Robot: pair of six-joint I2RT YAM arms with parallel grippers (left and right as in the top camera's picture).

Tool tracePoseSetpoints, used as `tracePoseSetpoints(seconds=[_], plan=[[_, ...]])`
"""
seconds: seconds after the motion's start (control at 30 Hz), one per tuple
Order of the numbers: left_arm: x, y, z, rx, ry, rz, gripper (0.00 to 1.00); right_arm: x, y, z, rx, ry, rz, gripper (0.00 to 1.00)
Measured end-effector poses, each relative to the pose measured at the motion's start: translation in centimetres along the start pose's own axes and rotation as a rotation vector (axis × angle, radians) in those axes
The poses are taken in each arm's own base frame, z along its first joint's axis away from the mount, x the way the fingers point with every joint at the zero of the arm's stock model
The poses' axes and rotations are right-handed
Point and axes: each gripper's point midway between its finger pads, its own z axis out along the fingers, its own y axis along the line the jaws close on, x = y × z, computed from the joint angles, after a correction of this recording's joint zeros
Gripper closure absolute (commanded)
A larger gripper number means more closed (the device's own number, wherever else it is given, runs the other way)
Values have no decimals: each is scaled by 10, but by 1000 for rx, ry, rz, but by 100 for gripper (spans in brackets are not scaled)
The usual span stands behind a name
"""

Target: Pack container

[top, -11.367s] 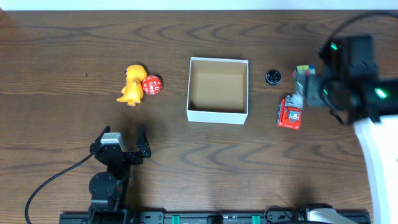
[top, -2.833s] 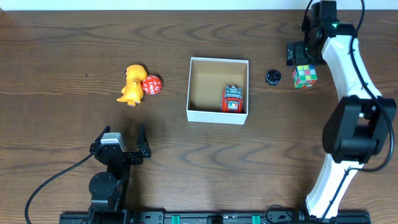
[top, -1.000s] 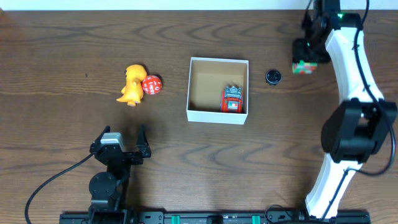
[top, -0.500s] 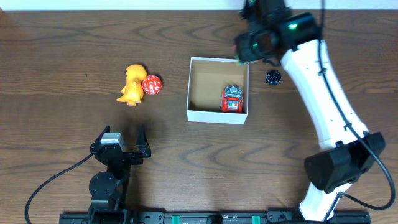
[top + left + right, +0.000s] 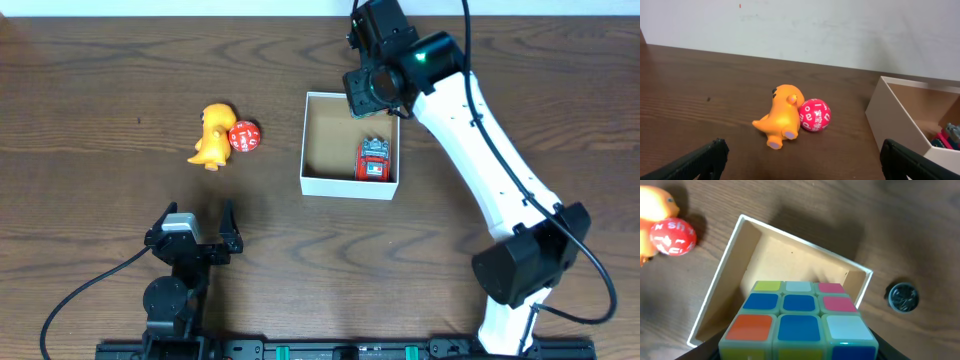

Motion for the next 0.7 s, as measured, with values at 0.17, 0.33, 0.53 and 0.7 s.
tracePoseSetpoints(seconds=[0.17,0.33,0.53,0.7], plan=[[0,0,0,0,0,0,2,5,0,14,11,33,96,53],[0,0,0,0,0,0,2,11,0,28,26,66,170,54],[0,0,0,0,0,0,2,23,-6,53,70,121,200,54],[0,0,0,0,0,0,2,32,-10,71,105,157,209,54]])
